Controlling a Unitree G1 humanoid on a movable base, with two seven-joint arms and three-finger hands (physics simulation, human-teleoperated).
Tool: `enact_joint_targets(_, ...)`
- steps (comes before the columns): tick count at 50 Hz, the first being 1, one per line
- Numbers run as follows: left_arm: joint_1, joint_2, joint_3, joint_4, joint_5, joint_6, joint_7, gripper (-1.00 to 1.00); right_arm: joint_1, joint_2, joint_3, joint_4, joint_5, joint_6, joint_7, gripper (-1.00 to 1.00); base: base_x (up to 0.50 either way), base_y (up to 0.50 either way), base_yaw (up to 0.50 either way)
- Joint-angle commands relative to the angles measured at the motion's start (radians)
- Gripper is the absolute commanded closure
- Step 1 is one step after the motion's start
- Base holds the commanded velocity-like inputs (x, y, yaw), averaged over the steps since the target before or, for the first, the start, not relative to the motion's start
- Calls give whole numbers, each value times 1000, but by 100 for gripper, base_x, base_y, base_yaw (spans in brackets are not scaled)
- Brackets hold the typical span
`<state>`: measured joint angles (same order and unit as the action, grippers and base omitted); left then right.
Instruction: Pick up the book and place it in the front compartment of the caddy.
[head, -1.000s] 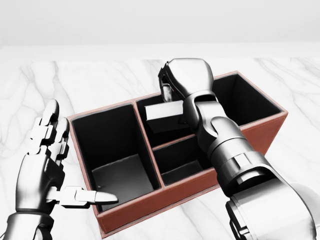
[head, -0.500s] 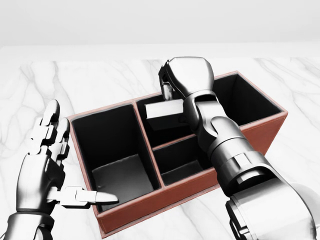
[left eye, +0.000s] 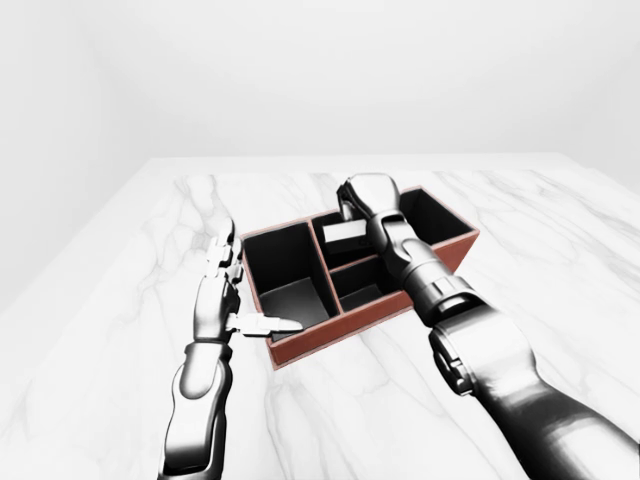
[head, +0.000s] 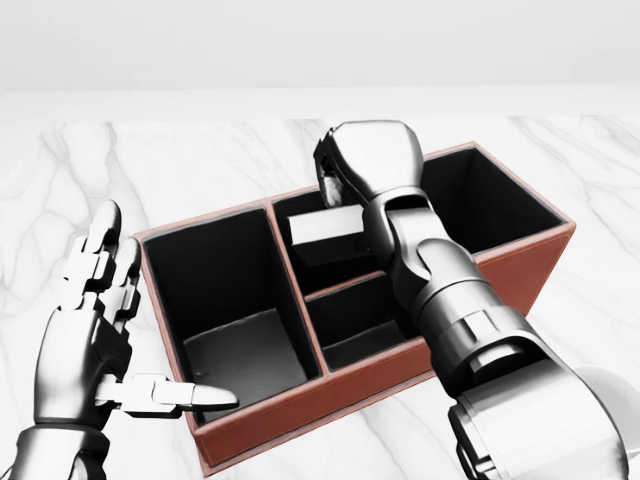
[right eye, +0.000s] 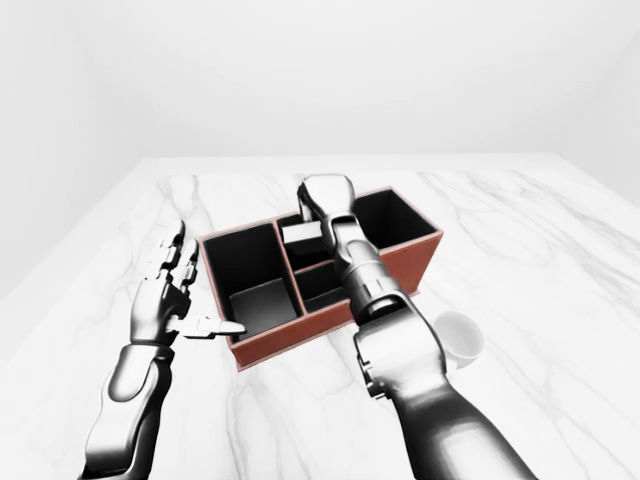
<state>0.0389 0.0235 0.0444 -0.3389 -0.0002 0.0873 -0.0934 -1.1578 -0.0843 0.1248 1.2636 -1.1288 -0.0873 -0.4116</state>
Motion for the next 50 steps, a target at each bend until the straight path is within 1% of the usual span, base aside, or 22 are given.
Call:
enact_joint_targets(1,-1,0,-1,4,0,0,0,-100,-8,3,-23,-10,-1,0,-25,100,0,0,0)
enact_joint_targets(24,2,-1,-2,6,1,0,1,-100,0,8,-21,-1,-15,0,-41,100,0,0,0)
enact_joint_targets(25,2,-1,-3,6,2,0,1,-100,3,9,-17,0,-21,0,-47,61,0,0,0)
enact_joint_targets(27,2,-1,-4,6,2,0,1,-100,2,10,-17,0,-22,0,-47,61,0,0,0)
enact_joint_targets(28,1,0,-2,2,1,0,0,-100,3,10,-16,1,-25,0,-49,-100,0,0,0)
enact_joint_targets(50,3,-1,-5,6,6,0,1,-100,8,10,-19,0,-28,0,-45,-100,0,0,0)
